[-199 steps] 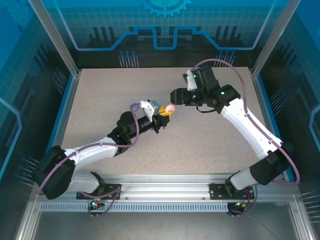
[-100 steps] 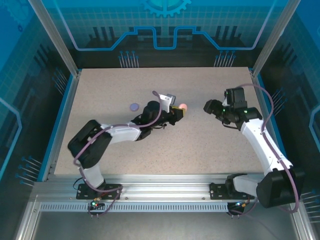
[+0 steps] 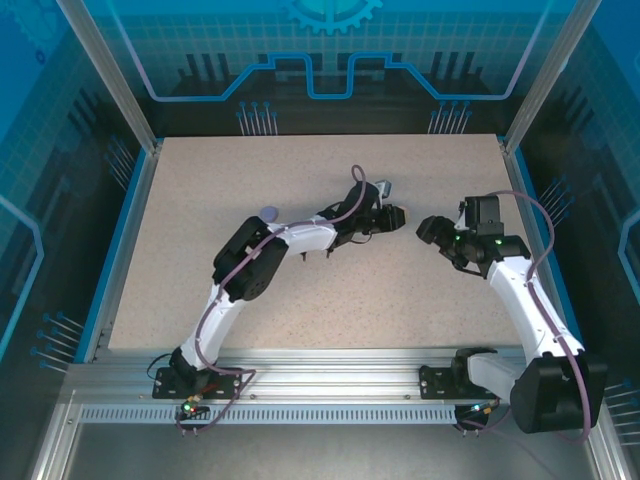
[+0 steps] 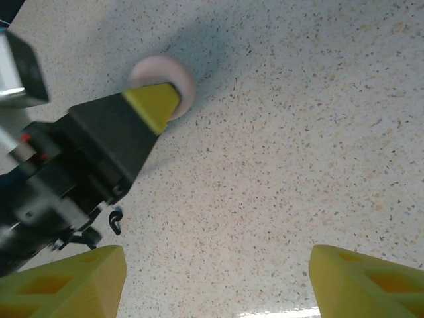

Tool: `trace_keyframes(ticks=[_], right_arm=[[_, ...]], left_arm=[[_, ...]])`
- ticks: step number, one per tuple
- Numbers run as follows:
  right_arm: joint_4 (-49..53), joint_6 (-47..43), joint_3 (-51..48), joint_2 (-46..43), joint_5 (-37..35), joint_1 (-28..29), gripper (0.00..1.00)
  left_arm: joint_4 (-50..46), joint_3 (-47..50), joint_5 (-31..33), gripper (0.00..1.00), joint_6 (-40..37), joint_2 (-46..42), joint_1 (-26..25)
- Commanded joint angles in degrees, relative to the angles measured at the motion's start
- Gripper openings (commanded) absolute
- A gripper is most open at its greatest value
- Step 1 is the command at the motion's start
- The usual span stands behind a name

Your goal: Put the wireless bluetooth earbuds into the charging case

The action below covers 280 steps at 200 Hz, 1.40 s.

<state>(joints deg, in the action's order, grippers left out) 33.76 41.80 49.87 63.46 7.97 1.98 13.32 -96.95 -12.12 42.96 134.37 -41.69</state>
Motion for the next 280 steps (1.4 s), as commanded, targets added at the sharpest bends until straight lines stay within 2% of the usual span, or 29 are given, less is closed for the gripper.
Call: trace_keyframes(ticks=[1,41,58,70,104,159,172,178,189,195,198,205,221,224,227,255,280], right_arm=[[-0.7,-0.3,0.2,0.0,1.5,-1.2,0.74],[0.1,-0.5,2.7,0.9,1.7,-1.7,0.74],[0.5,-0.2,3.3,1.0,1.7,-2.0,0.74],[0.8,-0.1,3.7,1.1,1.8,-2.1,0.74],[1.4,0.2,4.5,0.9,2.6,-2.1,0.74],[3.4,-0.3,5.9,0.3,2.3,-2.2,0.74],[3.6,-0.3,5.8,-0.1,2.0,-2.3,0.74],[3.6,-0.1,5.6,-0.3,1.9,-2.3,0.74],[3.6,0.1,5.4,-0.6,1.7,-2.3,0.75],[3.4,0.2,5.3,-0.8,1.7,-2.3,0.75],[3.4,0.3,5.2,-0.9,1.7,-2.3,0.75],[3.3,0.5,5.1,-1.0,1.6,-2.4,0.76],[3.0,0.9,4.8,-1.3,1.4,-2.2,0.76],[2.9,1.0,4.7,-1.3,1.3,-2.2,0.76],[2.9,1.1,4.6,-1.3,1.3,-2.2,0.76],[2.3,2.7,4.7,-0.7,-0.3,-0.7,0.77],[2.3,3.9,5.9,1.7,-3.3,3.4,0.77]], left_arm=[[-11.0,-7.2,-1.7,0.07,3.5,4.3,-0.3],[-25.2,-19.0,-0.2,0.20,1.5,9.9,-0.3],[-29.6,-22.7,0.4,0.22,0.3,11.8,-0.4],[-32.1,-24.5,0.8,0.29,-0.3,12.5,-0.4],[-35.2,-25.4,3.1,0.45,-1.8,11.9,-0.4],[-40.4,-26.8,8.6,0.57,-6.8,8.6,0.0],[-41.6,-26.8,10.0,0.61,-8.6,7.1,0.3],[-42.2,-26.8,10.7,0.68,-9.6,6.3,0.4],[-43.3,-26.6,12.2,0.70,-11.3,4.7,0.5],[-43.9,-26.4,13.0,0.71,-12.2,3.7,0.6],[-44.2,-26.2,13.5,0.78,-12.5,3.3,0.6],[-44.4,-25.4,14.7,0.86,-13.5,1.7,0.7],[-42.9,-21.8,16.3,0.90,-15.7,-2.2,1.0],[-42.4,-21.0,16.5,0.97,-15.9,-3.2,1.2],[-42.0,-20.2,16.7,0.99,-16.1,-4.0,1.3],[-36.2,-10.0,17.8,0.99,-17.6,-13.4,2.4],[-29.5,1.5,19.9,0.99,-18.8,-23.2,3.5]])
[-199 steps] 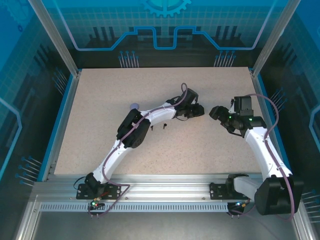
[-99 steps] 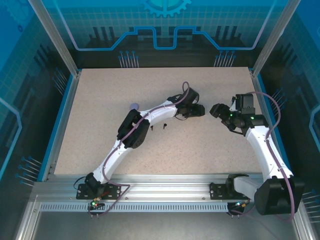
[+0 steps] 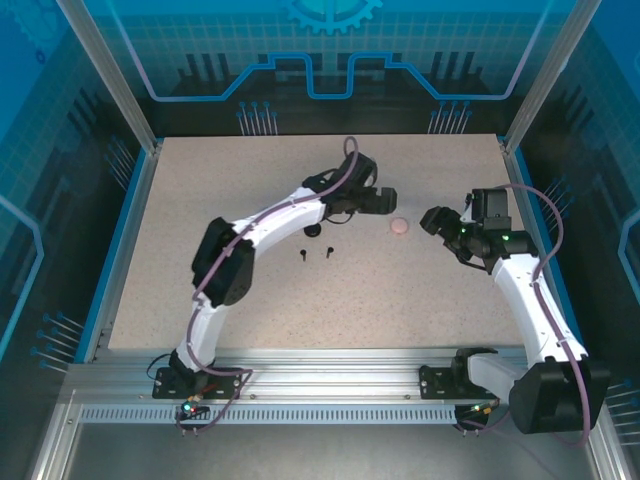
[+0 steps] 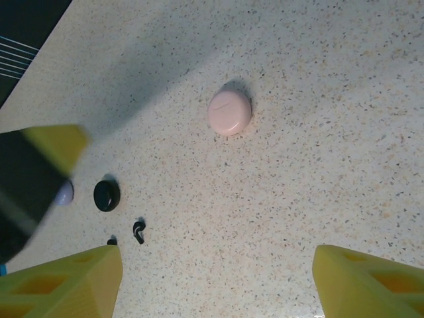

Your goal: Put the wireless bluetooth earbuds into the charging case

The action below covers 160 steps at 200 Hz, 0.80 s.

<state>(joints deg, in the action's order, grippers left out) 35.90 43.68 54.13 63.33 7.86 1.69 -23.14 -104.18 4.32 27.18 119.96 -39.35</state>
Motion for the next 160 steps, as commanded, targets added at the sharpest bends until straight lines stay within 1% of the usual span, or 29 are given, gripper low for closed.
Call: trace_keyframes(ticks=[1,19,44,69,82,105,120,134,160], right_arm=[[0.1,2.1,1.7,1.9,-3.4,3.9,0.77],[0.2,3.1,3.7,5.4,-6.2,8.4,0.77],[1.3,3.8,8.8,12.8,-10.1,15.4,0.77],[3.4,4.0,15.9,21.1,-13.4,21.7,0.77],[4.7,4.2,19.9,25.4,-14.9,24.2,0.77],[7.3,4.7,26.7,32.7,-17.1,27.6,0.77],[8.4,5.3,30.6,37.0,-17.7,29.1,0.77],[9.6,5.8,34.5,40.9,-17.7,30.4,0.77],[13.5,5.8,43.5,48.7,-18.7,32.5,0.77]], left_arm=[[7.2,9.5,3.5,0.99,-3.1,-9.3,1.2],[12.2,18.8,5.2,0.99,-3.8,-16.7,2.1],[17.6,30.1,6.3,0.99,-3.1,-25.7,4.5],[22.4,39.7,6.9,0.99,-1.1,-33.1,7.8],[23.9,44.1,7.2,0.99,1.8,-36.2,10.1],[24.6,49.8,6.5,0.99,8.4,-40.2,15.0],[25.6,52.7,6.1,0.99,9.0,-42.6,16.9],[26.7,55.3,7.0,0.99,8.9,-44.7,18.1],[27.2,59.0,5.6,0.99,10.9,-47.9,21.4]])
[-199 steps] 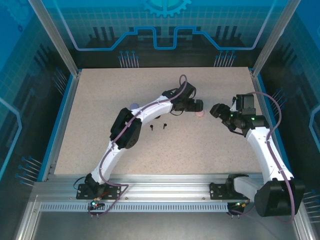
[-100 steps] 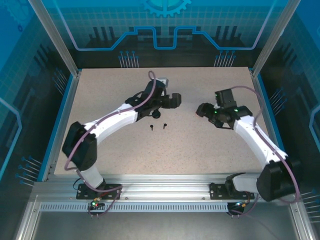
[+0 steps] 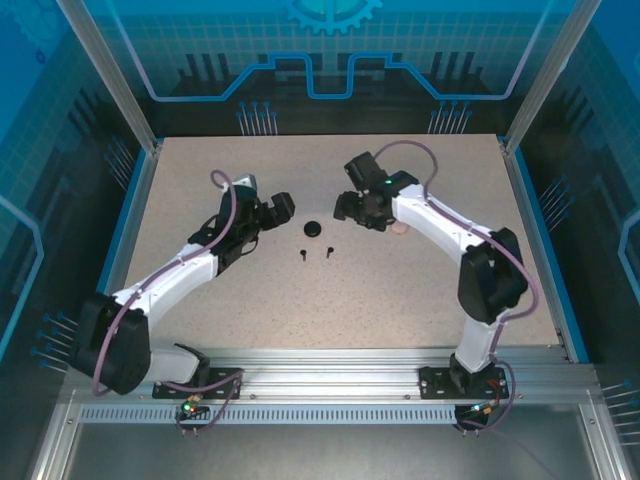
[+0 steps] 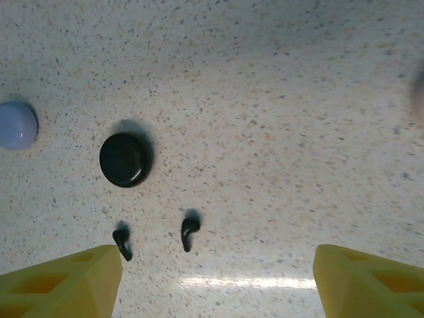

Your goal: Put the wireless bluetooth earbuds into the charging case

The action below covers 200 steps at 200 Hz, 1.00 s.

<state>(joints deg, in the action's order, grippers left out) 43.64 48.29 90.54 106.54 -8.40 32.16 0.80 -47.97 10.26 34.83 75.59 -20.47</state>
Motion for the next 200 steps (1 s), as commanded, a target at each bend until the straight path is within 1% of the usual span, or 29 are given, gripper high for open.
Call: trace_keyframes(ticks=[1,30,58,94,107,157,200], right_arm=[[6.0,1.2,7.3,5.8,-2.5,2.1,0.77],[11.5,2.2,18.9,14.3,-3.9,4.2,0.76],[15.4,3.9,27.2,20.5,-5.8,5.8,0.76],[19.3,5.5,35.8,26.5,-8.1,7.0,0.76],[21.1,6.3,38.7,30.0,-9.3,7.3,0.76],[22.8,7.1,45.2,36.1,-10.1,8.5,0.76],[22.1,7.3,47.9,39.3,-8.2,8.9,0.76]], left_arm=[[3.3,2.8,-0.4,0.99,3.3,-3.6,2.7],[2.9,5.3,-2.1,0.99,4.2,-5.4,6.7],[2.7,7.0,-3.7,0.99,6.1,-6.3,9.9],[2.7,9.4,-5.2,0.99,8.4,-7.4,12.2],[3.0,10.3,-5.7,0.99,9.1,-7.9,12.8],[4.1,12.0,-6.6,0.99,9.6,-8.0,13.9],[5.0,11.8,-7.4,0.99,9.7,-7.2,14.2]])
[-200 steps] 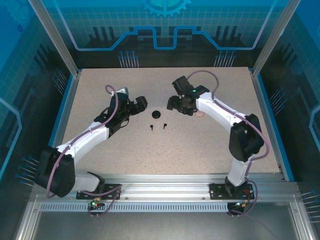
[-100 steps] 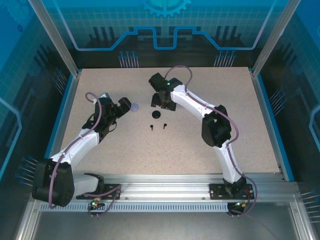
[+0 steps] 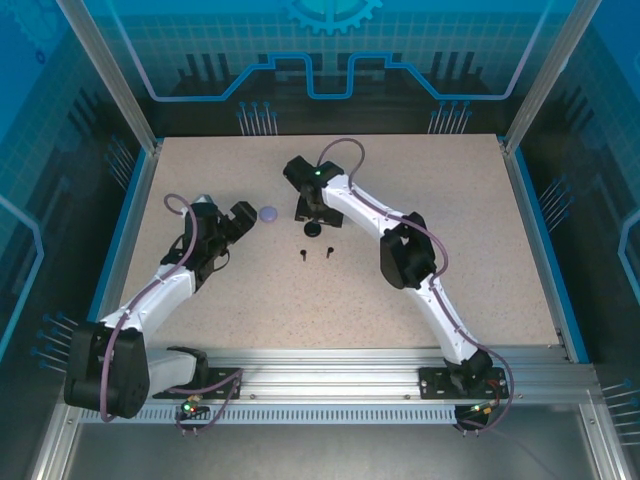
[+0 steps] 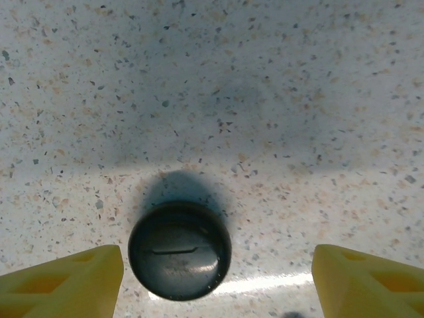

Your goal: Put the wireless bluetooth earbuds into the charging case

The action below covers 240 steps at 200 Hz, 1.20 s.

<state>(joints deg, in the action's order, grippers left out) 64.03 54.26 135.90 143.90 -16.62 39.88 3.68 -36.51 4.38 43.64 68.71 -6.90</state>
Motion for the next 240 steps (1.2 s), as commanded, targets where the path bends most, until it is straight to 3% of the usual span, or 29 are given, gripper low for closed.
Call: trace_keyframes(ticks=[1,100,192,240], right_arm=[[1.7,1.3,2.6,2.0,0.2,1.2,0.76],[0.4,1.2,5.5,7.5,3.2,1.6,0.70],[-0.8,-0.6,5.4,8.0,5.5,1.0,0.47],[-3.3,-2.2,1.6,1.7,6.1,0.4,0.38]], left_arm=[[2.2,0.3,-1.5,0.99,0.9,-0.3,0.7],[2.7,0.3,-3.5,0.99,-0.3,0.0,0.9],[2.9,1.7,-4.8,0.99,-1.3,-3.6,2.4],[1.3,-0.2,-9.1,0.99,-5.1,-4.9,2.6]])
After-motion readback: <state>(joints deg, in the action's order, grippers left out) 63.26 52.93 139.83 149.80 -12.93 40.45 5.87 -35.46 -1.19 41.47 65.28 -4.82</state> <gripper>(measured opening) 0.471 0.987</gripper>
